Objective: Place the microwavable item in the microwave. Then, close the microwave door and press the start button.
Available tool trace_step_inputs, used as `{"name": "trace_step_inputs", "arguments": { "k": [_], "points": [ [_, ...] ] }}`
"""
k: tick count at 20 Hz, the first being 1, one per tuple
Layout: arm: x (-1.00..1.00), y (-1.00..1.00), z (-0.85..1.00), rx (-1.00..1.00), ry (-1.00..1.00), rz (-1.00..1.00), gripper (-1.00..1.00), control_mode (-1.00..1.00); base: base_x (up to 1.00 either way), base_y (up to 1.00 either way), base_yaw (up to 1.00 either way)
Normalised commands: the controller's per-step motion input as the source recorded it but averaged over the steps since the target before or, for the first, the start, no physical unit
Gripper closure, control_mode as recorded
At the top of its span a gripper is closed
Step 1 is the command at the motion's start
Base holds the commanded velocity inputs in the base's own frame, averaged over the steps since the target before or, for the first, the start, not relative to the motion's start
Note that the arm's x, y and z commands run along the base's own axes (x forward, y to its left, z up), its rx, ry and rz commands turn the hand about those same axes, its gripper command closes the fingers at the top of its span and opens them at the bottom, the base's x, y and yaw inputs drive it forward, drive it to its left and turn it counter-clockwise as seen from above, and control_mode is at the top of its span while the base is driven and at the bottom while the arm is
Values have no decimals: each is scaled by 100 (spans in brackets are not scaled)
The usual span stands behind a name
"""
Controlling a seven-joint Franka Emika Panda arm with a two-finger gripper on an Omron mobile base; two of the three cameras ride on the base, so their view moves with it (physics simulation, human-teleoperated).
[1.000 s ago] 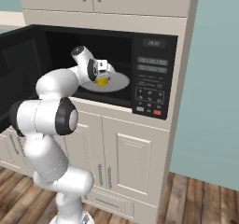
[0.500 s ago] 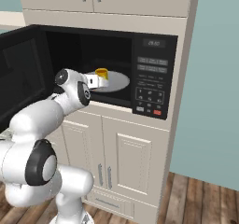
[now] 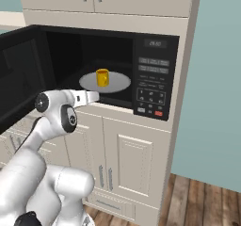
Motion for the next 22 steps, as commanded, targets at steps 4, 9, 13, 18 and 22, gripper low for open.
{"name": "trace_step_inputs", "arguments": {
  "k": [4,9,13,18,22],
  "points": [
    [-95,28,68,-12,0,0,-100,-100,0,0,0],
    [-100,24,38,-15,0,0,-100,-100,0,0,0],
    [-100,29,22,-19,3,0,-100,-100,0,0,0],
    [-100,32,20,-20,3,0,-100,-100,0,0,0],
    [-100,33,-6,-18,-1,0,-100,-100,0,0,0]
  ]
}}
